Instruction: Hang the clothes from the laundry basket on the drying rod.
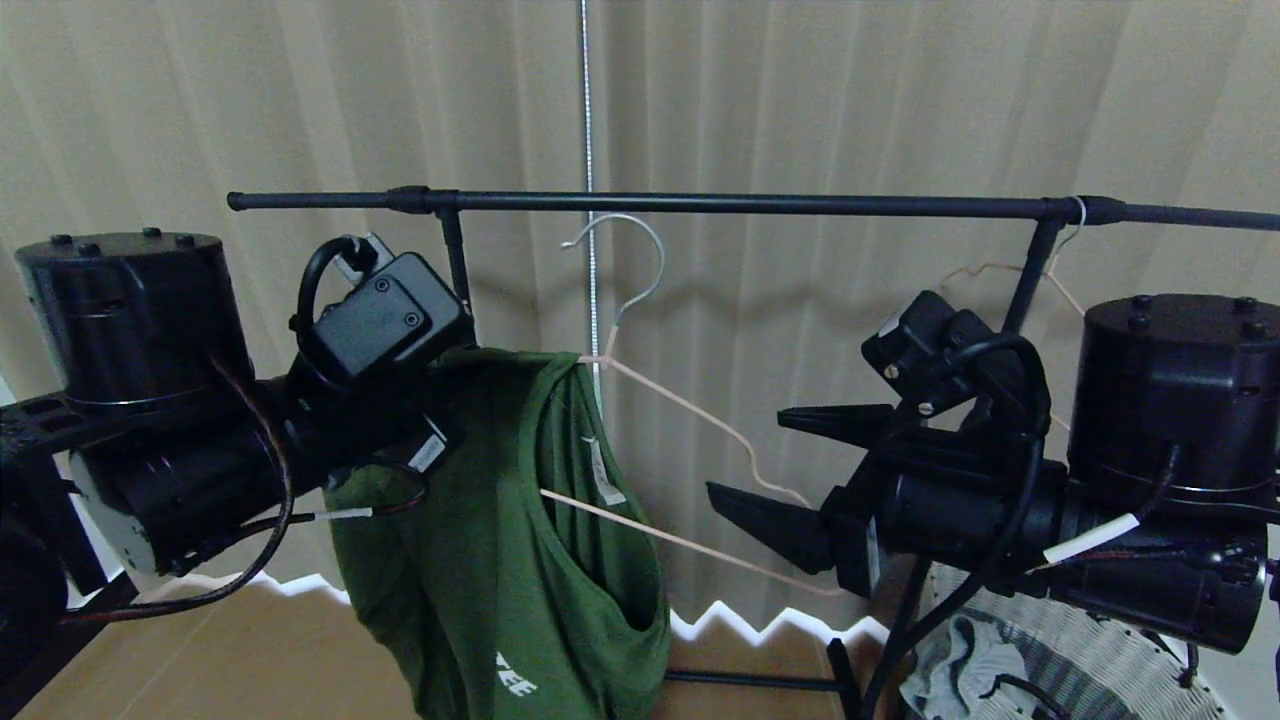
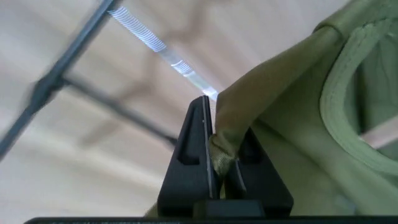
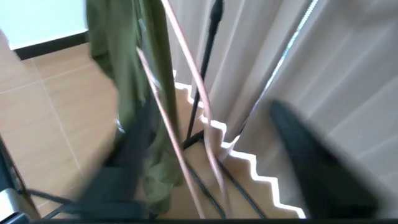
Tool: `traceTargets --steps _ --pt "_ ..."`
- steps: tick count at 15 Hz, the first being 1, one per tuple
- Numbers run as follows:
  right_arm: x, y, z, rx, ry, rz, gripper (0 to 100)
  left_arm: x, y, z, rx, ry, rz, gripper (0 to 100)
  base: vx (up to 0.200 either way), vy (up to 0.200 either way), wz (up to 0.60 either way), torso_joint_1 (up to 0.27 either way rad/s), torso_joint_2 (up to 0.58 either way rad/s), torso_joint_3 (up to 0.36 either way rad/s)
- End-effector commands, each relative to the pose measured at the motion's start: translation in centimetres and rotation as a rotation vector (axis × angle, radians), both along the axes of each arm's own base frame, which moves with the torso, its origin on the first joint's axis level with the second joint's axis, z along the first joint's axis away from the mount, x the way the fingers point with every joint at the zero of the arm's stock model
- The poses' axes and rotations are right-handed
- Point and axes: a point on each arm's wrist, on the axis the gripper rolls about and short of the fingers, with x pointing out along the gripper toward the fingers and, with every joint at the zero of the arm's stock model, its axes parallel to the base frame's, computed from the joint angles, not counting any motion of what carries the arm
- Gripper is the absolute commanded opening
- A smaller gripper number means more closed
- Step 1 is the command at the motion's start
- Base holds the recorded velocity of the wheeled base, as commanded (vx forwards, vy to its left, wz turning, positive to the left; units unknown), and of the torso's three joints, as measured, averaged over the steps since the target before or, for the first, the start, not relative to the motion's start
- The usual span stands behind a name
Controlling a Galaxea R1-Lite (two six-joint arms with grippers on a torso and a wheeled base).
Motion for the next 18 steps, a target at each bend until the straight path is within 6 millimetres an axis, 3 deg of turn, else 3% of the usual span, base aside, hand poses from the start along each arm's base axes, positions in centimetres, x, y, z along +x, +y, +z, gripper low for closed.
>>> traceTargets --steps 1,3,6,9,13,18 --pt "0.0 -0.1 0.3 0.015 -0.015 -0.001 100 0.2 0.9 -0.4 0.011 0.005 0.094 0 0.000 0.000 0.00 0.000 0.00 0.000" --pt "-0.1 -0.1 0.0 0.019 -0.022 -0.001 100 0.3 1.2 -0.5 0.008 0.009 0.158 0 0.000 0.000 0.00 0.000 0.00 0.000" --pt "0.0 0.1 -2.1 0.002 -0.011 0.005 100 0.2 1.0 -0.6 -0.179 0.062 0.289 0 0.000 0.000 0.00 0.000 0.00 0.000" --pt "0.0 0.5 -2.9 -0.005 -0.003 0.016 100 0.5 1.2 -0.7 -0.209 0.059 0.389 0 0.000 0.000 0.00 0.000 0.00 0.000" --pt "-1.0 1.8 -3.8 -0.028 0.023 0.067 100 0.8 1.2 -1.0 -0.215 0.065 0.415 0 0.000 0.000 0.00 0.000 0.00 0.000" --pt "-0.8 3.1 -5.0 -0.057 0.052 0.055 100 0.7 0.3 0.0 -0.304 0.040 0.398 0 0.000 0.000 0.00 0.000 0.00 0.000"
